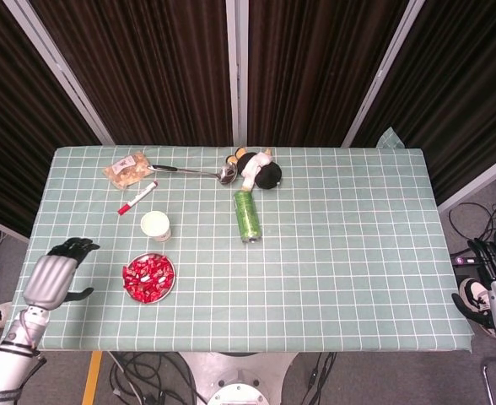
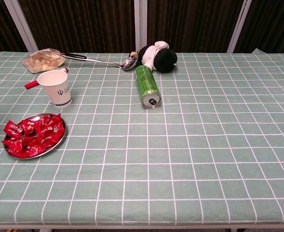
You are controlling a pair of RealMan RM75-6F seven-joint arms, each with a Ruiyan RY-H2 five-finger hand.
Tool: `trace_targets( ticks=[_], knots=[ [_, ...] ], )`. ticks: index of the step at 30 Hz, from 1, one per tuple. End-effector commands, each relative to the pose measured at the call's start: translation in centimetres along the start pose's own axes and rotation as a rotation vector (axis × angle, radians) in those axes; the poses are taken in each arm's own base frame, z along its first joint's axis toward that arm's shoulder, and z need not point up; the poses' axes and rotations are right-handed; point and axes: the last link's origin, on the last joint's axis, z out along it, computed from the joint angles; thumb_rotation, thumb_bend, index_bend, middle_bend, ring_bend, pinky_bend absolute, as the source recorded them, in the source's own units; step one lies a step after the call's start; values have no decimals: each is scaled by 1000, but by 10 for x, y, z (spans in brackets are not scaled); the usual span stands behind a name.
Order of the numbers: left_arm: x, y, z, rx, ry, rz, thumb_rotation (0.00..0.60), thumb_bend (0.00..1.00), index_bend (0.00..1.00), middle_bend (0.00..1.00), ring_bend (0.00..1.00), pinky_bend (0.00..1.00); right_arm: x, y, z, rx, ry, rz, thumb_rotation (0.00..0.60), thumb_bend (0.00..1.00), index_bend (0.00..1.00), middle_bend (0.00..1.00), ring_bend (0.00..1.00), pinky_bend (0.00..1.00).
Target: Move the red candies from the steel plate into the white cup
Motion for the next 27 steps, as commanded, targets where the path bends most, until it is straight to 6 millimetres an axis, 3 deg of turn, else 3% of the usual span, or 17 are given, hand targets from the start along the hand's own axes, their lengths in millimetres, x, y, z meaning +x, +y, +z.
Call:
trace_targets(
  ticks=[1, 10, 27],
  knots=[
    [-11, 12, 21, -95, -51, 37, 600, 157, 298, 300, 195, 311, 1, 0, 1, -1, 1, -2, 600, 193, 19, 56, 0, 101],
    [-34, 29, 49, -153, -165, 176, 600, 162, 298, 300, 195, 311, 0, 0, 0, -12, -7, -2, 600, 193, 19, 56, 0, 104],
    [-61, 39, 64, -158, -230, 180, 600, 217, 388, 330, 230, 360, 0, 2, 1, -22, -13, -1, 600, 193, 19, 56, 0, 104]
  ],
)
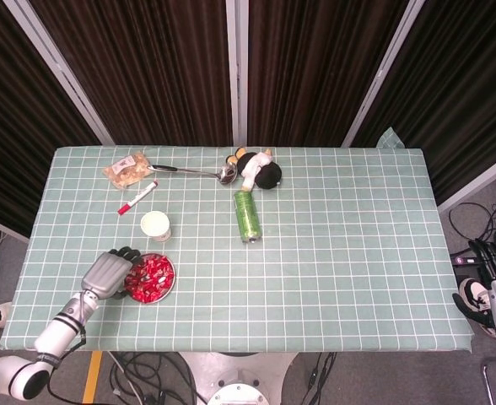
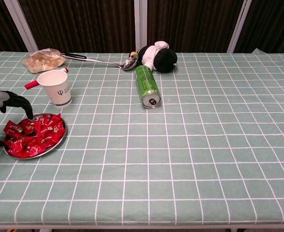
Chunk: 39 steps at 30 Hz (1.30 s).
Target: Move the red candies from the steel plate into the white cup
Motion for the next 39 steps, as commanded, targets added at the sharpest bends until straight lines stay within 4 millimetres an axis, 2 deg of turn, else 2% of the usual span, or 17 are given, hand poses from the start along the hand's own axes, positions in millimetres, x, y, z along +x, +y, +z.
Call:
trace_targets(
  ticks=[1, 8, 15, 25, 34, 39],
  knots=[
    [-2, 2, 5, -3, 10, 11, 600, 220, 396, 340, 239, 367, 0, 1, -1, -5, -1, 0, 600, 193, 19, 56, 0, 104],
    [-5, 3, 10, -12, 0, 16, 600, 234, 405, 364, 262, 402, -2, 2, -2, -11, -7, 2, 600, 193, 19, 56, 0, 104],
    [-9, 5, 14, -20, 24, 10, 600, 273, 486, 444, 353, 532, -3, 1, -1, -16, -15, -1, 600, 193, 19, 56, 0, 104],
    [-17, 0, 19, -20, 28, 10, 600, 315, 542, 532, 435, 637, -8, -3, -2, -6, -53, -3, 600, 193, 19, 59, 0, 107],
    [-16, 0, 20, -30, 63, -49, 600, 406, 623, 658, 568, 770, -19, -6, -4, 8, -101, 9, 600, 193, 19, 59, 0, 106],
    [-13, -2, 21, -33, 83, -108, 600, 464, 653, 695, 604, 818, -15, -8, -3, 20, -80, 4, 600, 193, 19, 59, 0, 106]
  ],
)
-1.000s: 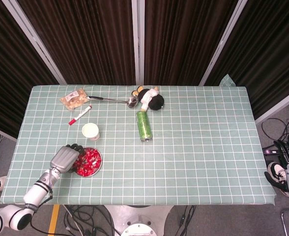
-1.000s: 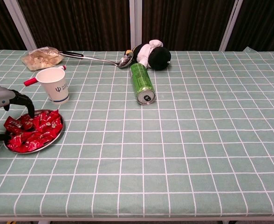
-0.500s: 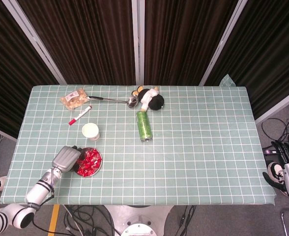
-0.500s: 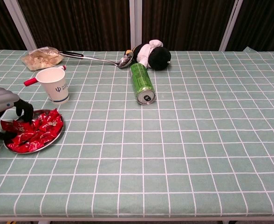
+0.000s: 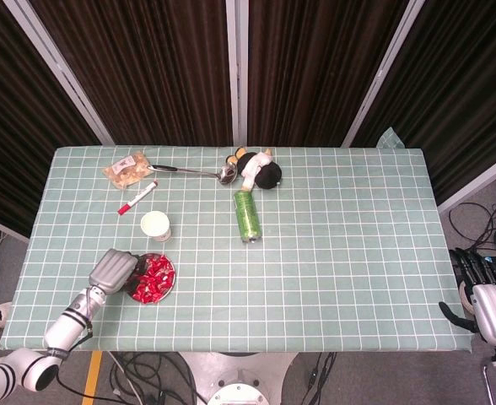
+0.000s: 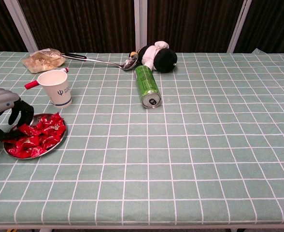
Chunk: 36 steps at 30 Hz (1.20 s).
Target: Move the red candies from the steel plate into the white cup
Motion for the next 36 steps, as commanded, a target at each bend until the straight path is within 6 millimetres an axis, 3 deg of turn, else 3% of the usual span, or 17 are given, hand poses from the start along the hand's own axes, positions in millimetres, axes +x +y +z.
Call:
trace_targets(
  ticks=[1, 12, 19, 28, 36],
  knots=[
    [3, -1, 0, -3, 23, -30, 600, 474, 661, 704, 614, 827, 3, 0, 1, 6, 12, -8, 600, 193, 19, 59, 0, 106],
    [21, -8, -2, 6, 99, -97, 600, 543, 703, 748, 657, 871, 10, 0, 5, 10, 34, -17, 600, 192, 19, 59, 0, 106],
    [52, -17, -1, 26, 197, -160, 600, 542, 703, 750, 659, 873, 14, 3, 6, 3, 48, -23, 600, 192, 19, 59, 0, 107],
    [93, -8, 37, -17, 270, -194, 600, 542, 697, 747, 658, 872, 25, 6, 8, -17, 88, -43, 600, 193, 19, 59, 0, 106],
    [89, -6, 71, 9, 199, -117, 600, 541, 681, 735, 644, 853, 25, 10, 5, -35, 86, -42, 600, 193, 19, 59, 0, 107]
  ],
)
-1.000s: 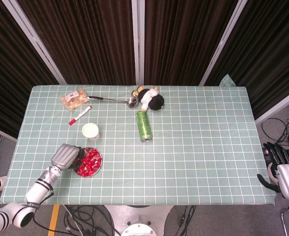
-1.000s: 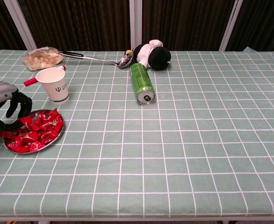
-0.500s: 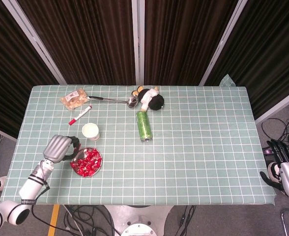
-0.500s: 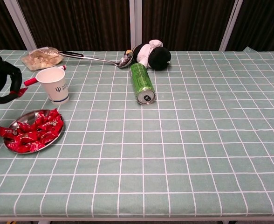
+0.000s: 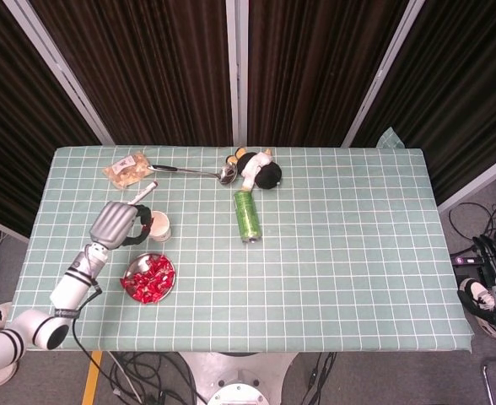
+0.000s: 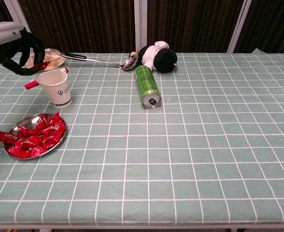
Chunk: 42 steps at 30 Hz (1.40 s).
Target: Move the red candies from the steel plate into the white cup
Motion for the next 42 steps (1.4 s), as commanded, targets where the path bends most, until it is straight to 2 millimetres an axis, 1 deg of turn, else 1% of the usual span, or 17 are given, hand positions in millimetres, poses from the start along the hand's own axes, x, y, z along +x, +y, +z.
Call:
trace_targets(
  ticks=[1, 4, 7, 8, 10, 13, 15, 17, 21, 23, 28, 30, 33, 35, 38, 42],
  knots=[
    [-6, -1, 13, 17, -29, 47, 600, 542, 676, 730, 636, 848, 0, 2, -1, -8, -1, 2, 600, 192, 19, 59, 0, 107],
    [-9, 2, 14, 19, -42, 29, 600, 540, 656, 709, 601, 833, -1, 4, -1, -16, -2, 5, 600, 193, 19, 59, 0, 107],
    [-9, 3, 14, 12, -48, 25, 600, 534, 632, 671, 542, 803, -2, 4, 0, -16, -4, 9, 600, 194, 19, 59, 0, 108],
    [-9, 3, 14, 11, -50, 26, 600, 520, 617, 653, 516, 777, -3, 4, 0, -16, -4, 9, 600, 194, 19, 59, 0, 108],
    [-10, 3, 13, 13, -55, 33, 600, 461, 569, 607, 456, 711, -3, 4, 0, -15, -6, 11, 600, 195, 19, 59, 0, 108],
    [-8, 2, 11, 23, -43, 35, 600, 293, 429, 488, 339, 585, -3, 4, 0, -14, -4, 12, 600, 196, 19, 59, 0, 108],
    [-6, 1, 7, 29, -29, 27, 600, 229, 368, 440, 307, 546, -3, 4, 1, -14, -2, 12, 600, 196, 19, 59, 0, 109],
    [-3, 0, 0, 33, -14, 20, 600, 203, 341, 421, 304, 538, -2, 3, 1, -12, 0, 12, 600, 197, 19, 59, 0, 108],
    [3, -4, -23, 40, 32, 2, 600, 190, 324, 411, 303, 533, -2, 2, 1, -5, 4, 14, 600, 197, 19, 59, 0, 109],
    [3, -5, -40, 37, 49, 0, 600, 189, 322, 410, 303, 532, -2, 2, 2, -2, 6, 15, 600, 197, 19, 59, 0, 109],
    [-5, -3, -77, 13, 34, 11, 600, 189, 322, 409, 303, 533, -3, -1, 3, 8, 4, 17, 600, 197, 18, 59, 0, 109],
    [-11, 1, -87, -5, 0, 21, 600, 190, 325, 409, 303, 533, -3, -1, 3, 10, 2, 18, 600, 197, 19, 59, 0, 109],
    [-20, 9, -95, -35, -73, 44, 600, 190, 364, 409, 304, 532, -4, -2, 3, 10, 2, 19, 600, 197, 19, 59, 0, 109],
    [-29, 17, -97, -61, -124, 63, 600, 190, 373, 409, 304, 531, -3, -2, 3, 9, 3, 19, 600, 197, 19, 59, 0, 109],
    [-41, 24, -96, -86, -190, 90, 600, 191, 375, 408, 303, 506, -3, -2, 3, 7, 3, 18, 600, 197, 19, 59, 0, 109],
    [-51, 33, -92, -98, -242, 109, 600, 195, 383, 405, 303, 495, -3, -1, 1, 3, 1, 17, 600, 197, 19, 59, 0, 109]
  ],
)
